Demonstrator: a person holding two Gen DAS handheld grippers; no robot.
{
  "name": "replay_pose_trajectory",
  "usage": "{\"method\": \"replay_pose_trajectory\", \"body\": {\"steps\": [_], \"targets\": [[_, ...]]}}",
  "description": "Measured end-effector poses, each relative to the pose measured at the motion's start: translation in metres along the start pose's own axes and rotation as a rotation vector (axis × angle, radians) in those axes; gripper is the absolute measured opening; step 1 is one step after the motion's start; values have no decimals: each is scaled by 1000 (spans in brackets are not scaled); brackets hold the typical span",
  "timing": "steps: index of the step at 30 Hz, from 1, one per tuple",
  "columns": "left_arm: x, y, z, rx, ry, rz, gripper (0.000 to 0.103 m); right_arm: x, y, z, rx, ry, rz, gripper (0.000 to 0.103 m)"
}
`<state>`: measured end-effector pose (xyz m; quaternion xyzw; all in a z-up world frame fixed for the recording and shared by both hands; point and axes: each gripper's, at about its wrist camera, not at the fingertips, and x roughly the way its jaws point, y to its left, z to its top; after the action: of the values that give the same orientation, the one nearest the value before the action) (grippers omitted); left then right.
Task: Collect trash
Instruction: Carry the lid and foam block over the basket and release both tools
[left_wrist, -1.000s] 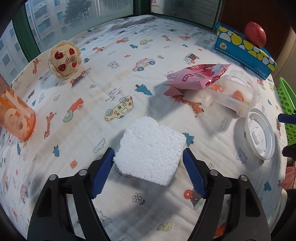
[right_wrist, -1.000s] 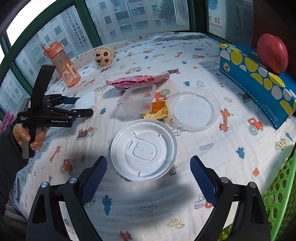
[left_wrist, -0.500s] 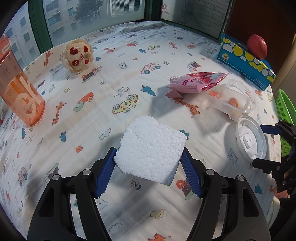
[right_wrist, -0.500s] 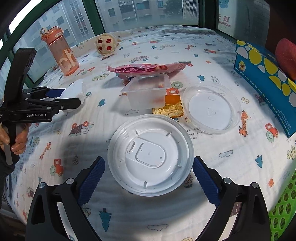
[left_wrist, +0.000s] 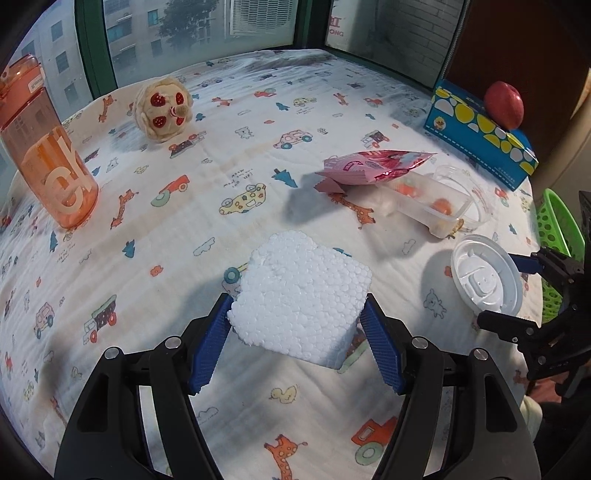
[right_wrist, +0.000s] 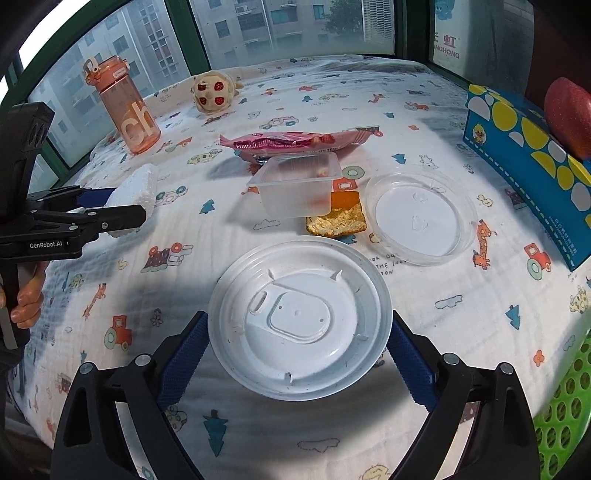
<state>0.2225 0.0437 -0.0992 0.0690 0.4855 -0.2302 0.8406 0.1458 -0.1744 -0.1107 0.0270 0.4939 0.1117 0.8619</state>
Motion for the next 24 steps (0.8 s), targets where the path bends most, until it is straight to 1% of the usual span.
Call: {"method": "replay_pose_trajectory", "body": {"steps": [8, 12, 18, 24], "targets": [[-21, -30, -2, 16, -33, -22, 69, -36, -11, -11, 16, -41, 1, 90], [-31, -49, -1, 29, -47, -31, 69, -59, -20, -20, 35, -75, -7, 90], [-39, -83, -1, 48, -56, -56, 69, -97, -48, -34, 86, -136, -31, 90], [-44, -118, 5, 83, -66, -81, 69, -131, -90, -53, 163, -180, -94, 90]]}}
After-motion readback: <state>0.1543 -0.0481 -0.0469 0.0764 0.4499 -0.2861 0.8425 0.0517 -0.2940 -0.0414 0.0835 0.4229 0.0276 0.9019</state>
